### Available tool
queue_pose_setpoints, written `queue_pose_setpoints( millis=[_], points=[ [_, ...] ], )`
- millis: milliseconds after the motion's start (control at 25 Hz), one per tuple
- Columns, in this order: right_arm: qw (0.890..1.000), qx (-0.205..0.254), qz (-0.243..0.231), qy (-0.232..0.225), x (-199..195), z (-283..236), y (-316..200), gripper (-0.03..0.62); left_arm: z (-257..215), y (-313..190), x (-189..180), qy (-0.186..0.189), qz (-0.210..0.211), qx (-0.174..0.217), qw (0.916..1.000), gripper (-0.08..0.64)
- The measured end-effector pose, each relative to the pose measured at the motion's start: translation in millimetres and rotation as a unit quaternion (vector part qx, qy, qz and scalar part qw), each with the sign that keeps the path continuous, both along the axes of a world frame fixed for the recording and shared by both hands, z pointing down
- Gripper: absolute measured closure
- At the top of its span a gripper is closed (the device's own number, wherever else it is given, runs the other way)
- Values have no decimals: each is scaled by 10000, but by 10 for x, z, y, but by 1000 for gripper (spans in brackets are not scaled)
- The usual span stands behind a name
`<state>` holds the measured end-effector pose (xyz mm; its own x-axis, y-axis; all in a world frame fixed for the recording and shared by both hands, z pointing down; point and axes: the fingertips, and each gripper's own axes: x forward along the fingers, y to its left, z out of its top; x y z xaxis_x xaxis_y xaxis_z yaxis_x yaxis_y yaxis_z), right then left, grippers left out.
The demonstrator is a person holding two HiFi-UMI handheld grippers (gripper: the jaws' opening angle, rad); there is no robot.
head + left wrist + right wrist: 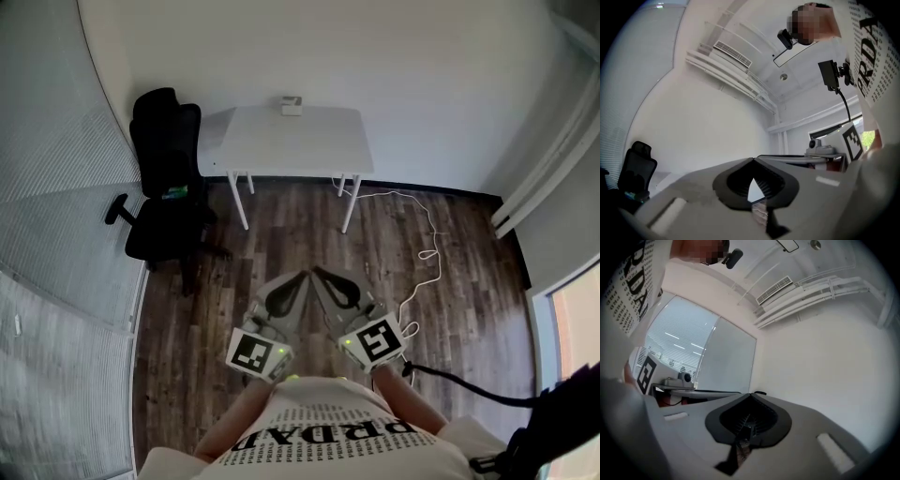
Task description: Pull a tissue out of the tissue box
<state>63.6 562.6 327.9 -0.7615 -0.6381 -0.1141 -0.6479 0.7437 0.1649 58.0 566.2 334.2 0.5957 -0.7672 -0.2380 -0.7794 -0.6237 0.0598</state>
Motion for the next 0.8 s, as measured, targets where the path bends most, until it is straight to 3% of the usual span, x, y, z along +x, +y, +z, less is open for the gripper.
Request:
queue_pose_setpoints(
  millis=[240, 800],
  points=[
    [9999, -25, -49, 85, -135, 42, 8, 586, 37, 9, -131, -20, -75, -27, 10000, 568],
    [9997, -148, 90, 192, -325, 183, 120, 586, 145, 142, -313, -15, 175, -133, 9998, 569]
  ],
)
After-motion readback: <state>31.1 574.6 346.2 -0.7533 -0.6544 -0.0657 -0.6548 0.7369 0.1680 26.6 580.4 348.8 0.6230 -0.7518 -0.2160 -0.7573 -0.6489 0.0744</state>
